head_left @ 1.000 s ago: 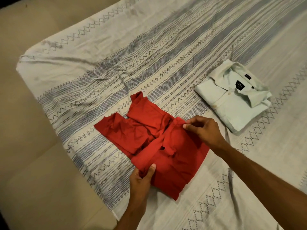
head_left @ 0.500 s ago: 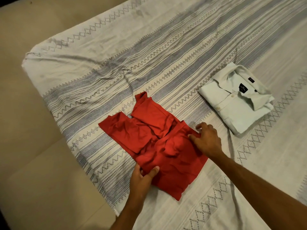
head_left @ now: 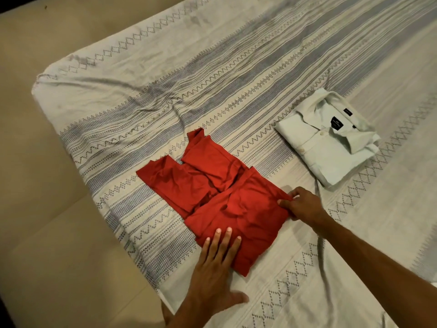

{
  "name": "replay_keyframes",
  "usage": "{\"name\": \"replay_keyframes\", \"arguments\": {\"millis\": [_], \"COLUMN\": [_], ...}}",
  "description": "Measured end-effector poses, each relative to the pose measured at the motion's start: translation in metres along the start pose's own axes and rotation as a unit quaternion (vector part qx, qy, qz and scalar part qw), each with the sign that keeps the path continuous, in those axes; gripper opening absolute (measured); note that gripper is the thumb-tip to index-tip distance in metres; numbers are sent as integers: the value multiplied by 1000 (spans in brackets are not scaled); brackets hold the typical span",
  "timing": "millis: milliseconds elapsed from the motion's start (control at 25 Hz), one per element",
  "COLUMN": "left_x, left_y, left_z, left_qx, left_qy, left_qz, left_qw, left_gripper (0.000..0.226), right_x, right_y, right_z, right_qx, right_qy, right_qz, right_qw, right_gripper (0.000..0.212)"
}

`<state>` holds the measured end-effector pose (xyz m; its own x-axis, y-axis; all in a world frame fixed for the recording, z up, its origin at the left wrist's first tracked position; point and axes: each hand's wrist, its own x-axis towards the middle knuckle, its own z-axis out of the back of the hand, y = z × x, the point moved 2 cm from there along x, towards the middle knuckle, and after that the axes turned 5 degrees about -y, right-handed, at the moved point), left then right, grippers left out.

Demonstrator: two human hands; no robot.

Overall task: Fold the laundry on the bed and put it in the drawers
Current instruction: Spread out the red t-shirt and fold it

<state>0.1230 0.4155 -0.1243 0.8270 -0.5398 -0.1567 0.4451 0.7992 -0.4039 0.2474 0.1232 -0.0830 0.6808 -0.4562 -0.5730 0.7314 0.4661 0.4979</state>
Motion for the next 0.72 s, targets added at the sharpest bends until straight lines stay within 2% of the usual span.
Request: {"name": "replay_keyframes", "arguments": {"millis": [80, 200, 280, 400, 520, 640, 720], "left_x": [6, 14, 20, 17, 6, -9, -6], "left_y": [-16, -38, -42, -30, -17, 6, 25], "left_z": [-7, -17, -22, -14, 35, 94, 126], "left_qx": [-15, 9, 46, 43, -93, -277, -336], "left_qy": [2, -3, 24, 39, -66, -89, -119], "left_qz": [57, 122, 131, 95, 76, 142, 168], "left_qw": [998, 992, 990, 994, 991, 946, 919], "left_gripper": [135, 100, 78, 63, 51, 29, 20], "right_x": [-2, -9, -18, -37, -60, -75, -76], "right_y": [-2, -11, -17, -15, 5, 40, 64], "right_z": [7, 18, 24, 33, 52, 70, 76], "right_qx": [76, 116, 113, 76, 56, 58, 43], "right_qy": [5, 27, 51, 100, 137, 213, 256], "right_qz": [-35, -59, -49, 14, 76, 86, 90], "right_qw": [996, 991, 991, 992, 986, 972, 961], "right_gripper": [38, 44, 45, 44, 39, 25, 24]}}
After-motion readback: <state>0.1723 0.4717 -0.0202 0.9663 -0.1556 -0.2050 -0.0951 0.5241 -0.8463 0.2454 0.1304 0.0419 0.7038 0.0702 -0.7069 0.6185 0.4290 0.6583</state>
